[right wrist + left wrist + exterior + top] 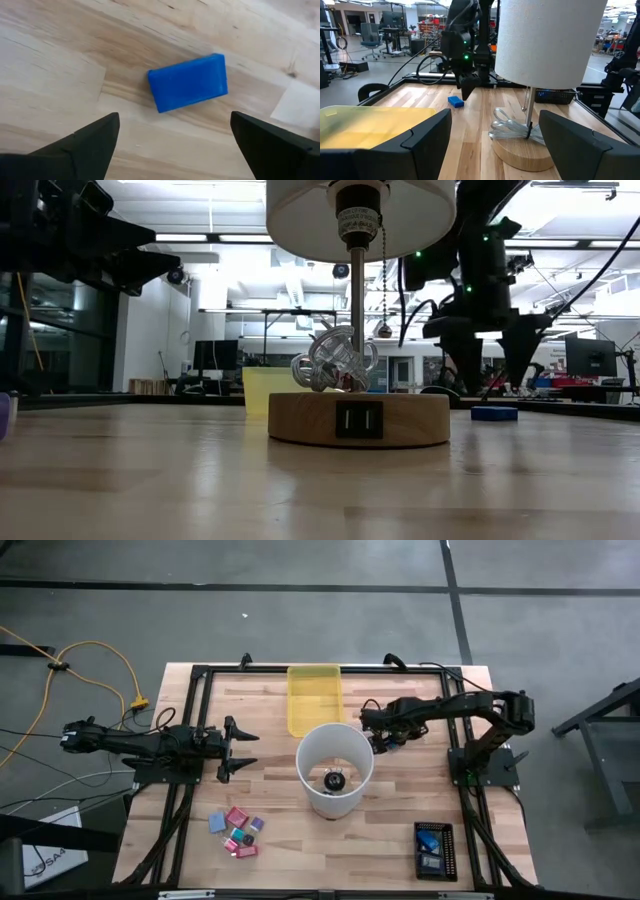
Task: Pick & Place Office items
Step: Put the blue timer into the black bin
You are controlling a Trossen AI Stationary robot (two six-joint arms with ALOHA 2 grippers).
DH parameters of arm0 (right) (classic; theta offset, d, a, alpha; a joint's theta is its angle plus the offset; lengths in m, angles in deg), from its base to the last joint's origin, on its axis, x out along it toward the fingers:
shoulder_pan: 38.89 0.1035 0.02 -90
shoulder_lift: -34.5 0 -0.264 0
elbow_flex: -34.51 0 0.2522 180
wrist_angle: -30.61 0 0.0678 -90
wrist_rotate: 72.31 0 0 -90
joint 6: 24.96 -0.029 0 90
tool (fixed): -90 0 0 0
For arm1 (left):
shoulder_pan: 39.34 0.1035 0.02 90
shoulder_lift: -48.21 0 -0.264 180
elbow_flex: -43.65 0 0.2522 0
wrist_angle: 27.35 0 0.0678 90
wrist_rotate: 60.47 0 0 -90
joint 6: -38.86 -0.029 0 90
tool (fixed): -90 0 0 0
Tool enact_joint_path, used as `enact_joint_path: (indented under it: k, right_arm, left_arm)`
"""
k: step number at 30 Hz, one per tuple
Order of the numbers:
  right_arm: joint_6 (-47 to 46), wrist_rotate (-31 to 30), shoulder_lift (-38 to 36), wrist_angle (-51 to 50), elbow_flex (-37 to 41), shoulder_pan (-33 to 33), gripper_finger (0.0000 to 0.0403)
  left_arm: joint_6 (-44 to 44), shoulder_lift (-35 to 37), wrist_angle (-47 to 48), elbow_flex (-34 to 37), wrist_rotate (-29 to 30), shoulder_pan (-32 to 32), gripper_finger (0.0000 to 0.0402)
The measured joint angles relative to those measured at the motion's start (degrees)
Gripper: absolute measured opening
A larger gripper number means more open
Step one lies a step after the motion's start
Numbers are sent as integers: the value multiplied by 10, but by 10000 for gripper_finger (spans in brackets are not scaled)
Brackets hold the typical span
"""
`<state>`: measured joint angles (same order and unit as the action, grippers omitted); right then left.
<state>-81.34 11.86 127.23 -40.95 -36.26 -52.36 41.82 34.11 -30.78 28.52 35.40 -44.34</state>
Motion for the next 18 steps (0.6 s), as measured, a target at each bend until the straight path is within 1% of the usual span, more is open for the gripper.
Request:
enact_joint_path:
  k: [11,18]
  right_arm:
    - [100,0,0,2,3,-39,368]
    - [119,15,0,40,40,-40,368]
  left_arm:
    - [0,0,0,0,0,0,293]
    - [0,0,0,0,0,0,293]
